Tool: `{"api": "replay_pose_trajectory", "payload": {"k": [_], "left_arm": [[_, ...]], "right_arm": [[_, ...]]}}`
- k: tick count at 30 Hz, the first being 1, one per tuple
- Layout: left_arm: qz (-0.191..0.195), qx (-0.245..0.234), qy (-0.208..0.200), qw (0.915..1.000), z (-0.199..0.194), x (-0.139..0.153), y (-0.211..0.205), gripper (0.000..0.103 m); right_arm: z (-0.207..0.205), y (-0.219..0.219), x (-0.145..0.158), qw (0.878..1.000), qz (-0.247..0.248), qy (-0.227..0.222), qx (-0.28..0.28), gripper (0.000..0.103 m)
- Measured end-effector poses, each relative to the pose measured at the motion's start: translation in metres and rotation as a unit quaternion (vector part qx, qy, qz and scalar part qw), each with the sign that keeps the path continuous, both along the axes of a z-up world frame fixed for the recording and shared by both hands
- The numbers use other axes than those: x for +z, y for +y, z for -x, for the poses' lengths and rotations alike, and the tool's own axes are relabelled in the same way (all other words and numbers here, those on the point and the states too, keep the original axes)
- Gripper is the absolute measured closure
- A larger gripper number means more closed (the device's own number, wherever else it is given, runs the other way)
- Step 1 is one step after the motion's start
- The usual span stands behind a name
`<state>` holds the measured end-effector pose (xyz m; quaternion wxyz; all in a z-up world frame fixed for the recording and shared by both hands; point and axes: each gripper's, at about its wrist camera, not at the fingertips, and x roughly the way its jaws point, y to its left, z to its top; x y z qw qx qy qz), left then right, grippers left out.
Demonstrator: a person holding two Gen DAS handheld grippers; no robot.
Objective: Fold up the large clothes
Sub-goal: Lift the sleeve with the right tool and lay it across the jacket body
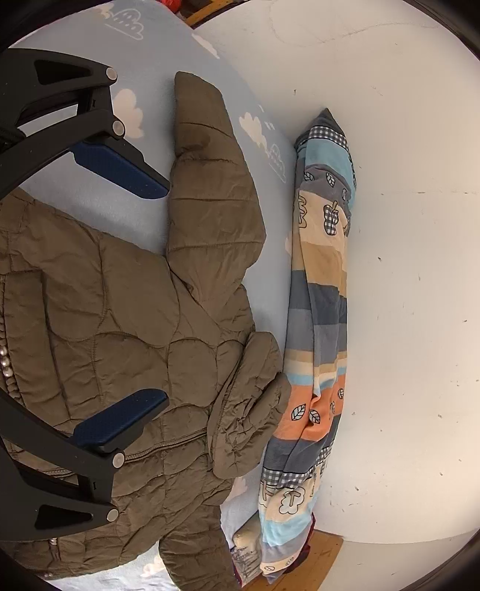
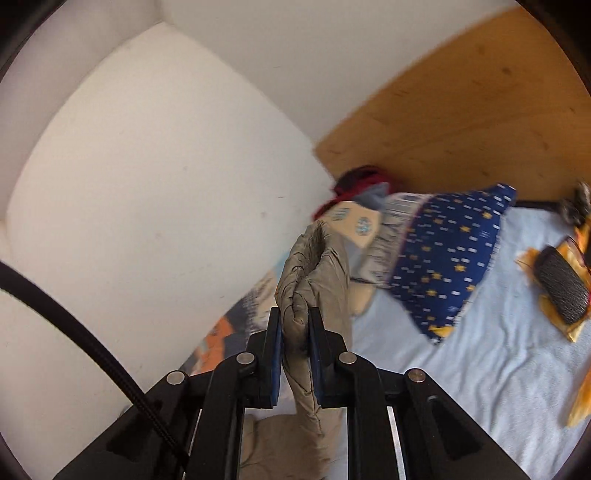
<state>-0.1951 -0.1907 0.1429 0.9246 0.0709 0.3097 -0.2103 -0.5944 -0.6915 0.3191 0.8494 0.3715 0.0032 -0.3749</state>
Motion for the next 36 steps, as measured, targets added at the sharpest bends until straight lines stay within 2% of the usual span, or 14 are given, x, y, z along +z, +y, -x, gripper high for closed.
{"api": "replay_pose_trajectory", "payload": {"k": [6, 11, 15, 21, 22, 26, 32, 34, 36], "left_arm": [[0.012, 0.002, -0.001, 0.9999, 0.000, 0.006, 0.018, 0.000], [0.024, 0.013, 0.005, 0.9996, -0.005, 0.010, 0.036, 0.000], [0.036, 0.026, 0.013, 0.9989, -0.012, 0.011, 0.052, 0.000], [0.047, 0.044, 0.019, 0.9977, -0.021, 0.012, 0.066, 0.000], [0.049, 0.049, 0.021, 0.9974, -0.023, 0.012, 0.069, 0.000], [0.052, 0.055, 0.034, 0.9965, -0.027, 0.008, 0.074, 0.000], [0.048, 0.054, 0.042, 0.9965, -0.029, 0.004, 0.072, 0.000], [0.049, 0.052, 0.044, 0.9965, -0.029, 0.004, 0.070, 0.000], [0.047, 0.049, 0.044, 0.9967, -0.029, 0.003, 0.067, 0.000]], "right_arm": [[-0.076, 0.067, 0.034, 0.994, 0.051, 0.022, 0.092, 0.089], [-0.147, 0.117, 0.033, 0.981, 0.077, 0.056, 0.168, 0.089], [-0.212, 0.160, 0.016, 0.962, 0.092, 0.099, 0.236, 0.089], [-0.304, 0.229, -0.042, 0.921, 0.085, 0.165, 0.342, 0.089], [-0.322, 0.246, -0.057, 0.909, 0.080, 0.178, 0.368, 0.089], [-0.365, 0.286, -0.109, 0.877, 0.073, 0.222, 0.419, 0.089], [-0.405, 0.322, -0.204, 0.833, 0.046, 0.306, 0.458, 0.089], [-0.408, 0.327, -0.225, 0.824, 0.038, 0.322, 0.464, 0.089], [-0.407, 0.330, -0.241, 0.821, 0.030, 0.328, 0.467, 0.089]]}}
